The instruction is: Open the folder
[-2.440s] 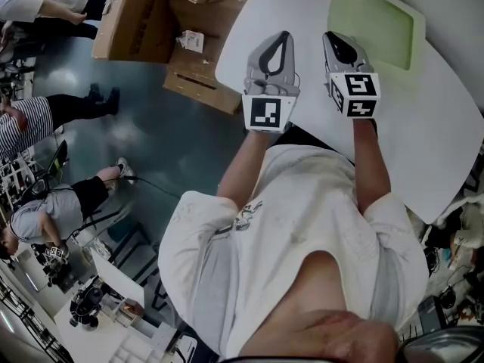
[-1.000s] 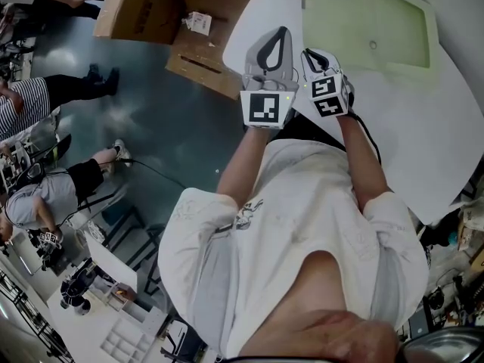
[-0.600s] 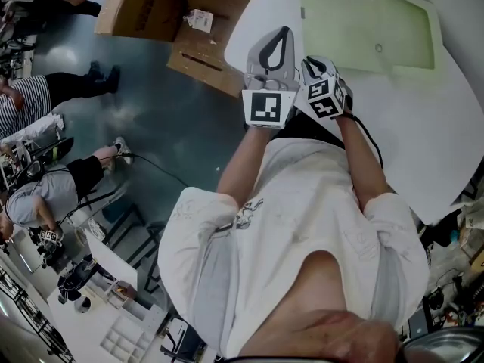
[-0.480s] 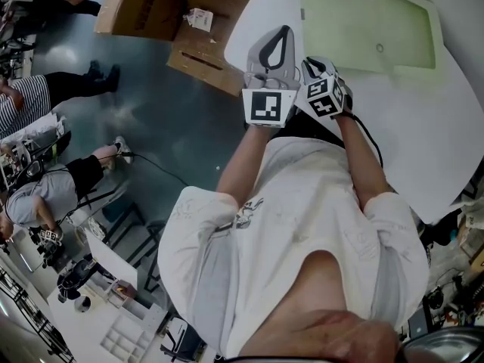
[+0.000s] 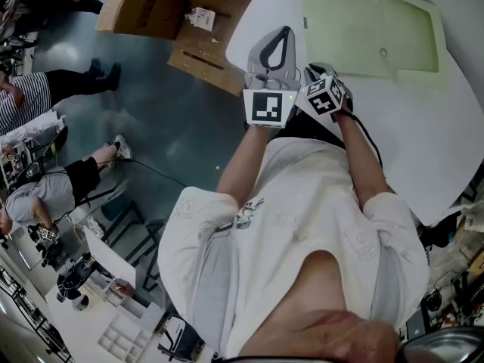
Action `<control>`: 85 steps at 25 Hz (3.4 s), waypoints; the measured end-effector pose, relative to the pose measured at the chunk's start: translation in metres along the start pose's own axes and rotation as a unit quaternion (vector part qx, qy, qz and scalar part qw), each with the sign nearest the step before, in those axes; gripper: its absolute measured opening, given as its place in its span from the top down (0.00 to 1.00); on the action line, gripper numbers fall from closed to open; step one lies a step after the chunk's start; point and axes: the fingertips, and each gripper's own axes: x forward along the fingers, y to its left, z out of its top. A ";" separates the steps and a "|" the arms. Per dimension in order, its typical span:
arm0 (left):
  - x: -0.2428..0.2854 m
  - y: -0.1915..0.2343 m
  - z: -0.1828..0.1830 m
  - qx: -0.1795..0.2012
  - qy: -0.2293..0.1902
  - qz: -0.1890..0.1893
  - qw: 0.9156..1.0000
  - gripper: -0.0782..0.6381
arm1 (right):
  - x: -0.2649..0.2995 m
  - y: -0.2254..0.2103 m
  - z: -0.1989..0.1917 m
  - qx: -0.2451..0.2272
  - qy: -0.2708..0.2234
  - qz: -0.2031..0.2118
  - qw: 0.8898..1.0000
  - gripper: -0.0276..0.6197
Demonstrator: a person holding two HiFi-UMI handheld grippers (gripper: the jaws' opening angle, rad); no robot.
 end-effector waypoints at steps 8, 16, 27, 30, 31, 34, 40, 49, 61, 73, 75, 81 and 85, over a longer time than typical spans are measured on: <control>-0.001 0.006 -0.004 -0.001 0.001 0.001 1.000 0.90 | 0.015 0.005 -0.014 0.025 0.036 0.025 0.999 0.88; -0.002 0.004 -0.006 0.000 0.001 0.001 1.000 0.90 | 0.018 0.005 -0.020 0.032 0.039 0.031 0.998 0.87; -0.002 0.001 -0.002 0.000 -0.003 -0.001 1.000 0.90 | 0.009 -0.004 -0.014 0.087 0.010 0.034 0.996 0.88; -0.001 0.000 -0.001 0.001 -0.004 -0.004 1.000 0.90 | 0.000 -0.004 -0.009 0.081 -0.003 0.028 0.996 0.88; -0.001 -0.001 0.000 0.001 -0.005 -0.006 1.000 0.90 | -0.002 -0.005 -0.006 0.081 -0.008 0.026 0.996 0.88; 0.000 -0.001 -0.002 0.003 -0.007 -0.011 1.000 0.90 | -0.006 -0.006 0.000 0.082 -0.023 0.021 0.996 0.88; 0.003 -0.008 0.001 0.002 -0.010 -0.021 1.000 0.90 | -0.029 -0.014 0.015 0.091 -0.054 0.006 0.994 0.86; 0.007 -0.015 0.004 -0.002 -0.012 -0.030 0.999 0.90 | -0.078 -0.044 0.044 0.105 -0.142 -0.054 0.983 0.85; 0.016 -0.039 0.007 0.002 -0.017 -0.058 0.998 0.90 | -0.115 -0.073 0.047 0.117 -0.182 -0.104 0.971 0.85; 0.027 -0.066 0.014 0.011 -0.024 -0.089 0.996 0.90 | -0.147 -0.098 0.039 0.136 -0.210 -0.145 0.957 0.85; 0.029 -0.072 0.015 0.010 -0.022 -0.094 0.995 0.90 | -0.154 -0.103 0.037 0.140 -0.216 -0.155 0.954 0.84; 0.034 -0.093 0.021 0.004 -0.023 -0.111 0.994 0.90 | -0.180 -0.121 0.028 0.158 -0.229 -0.181 0.943 0.84; 0.041 -0.107 0.020 0.004 -0.024 -0.129 0.991 0.90 | -0.194 -0.132 0.023 0.160 -0.235 -0.204 0.937 0.84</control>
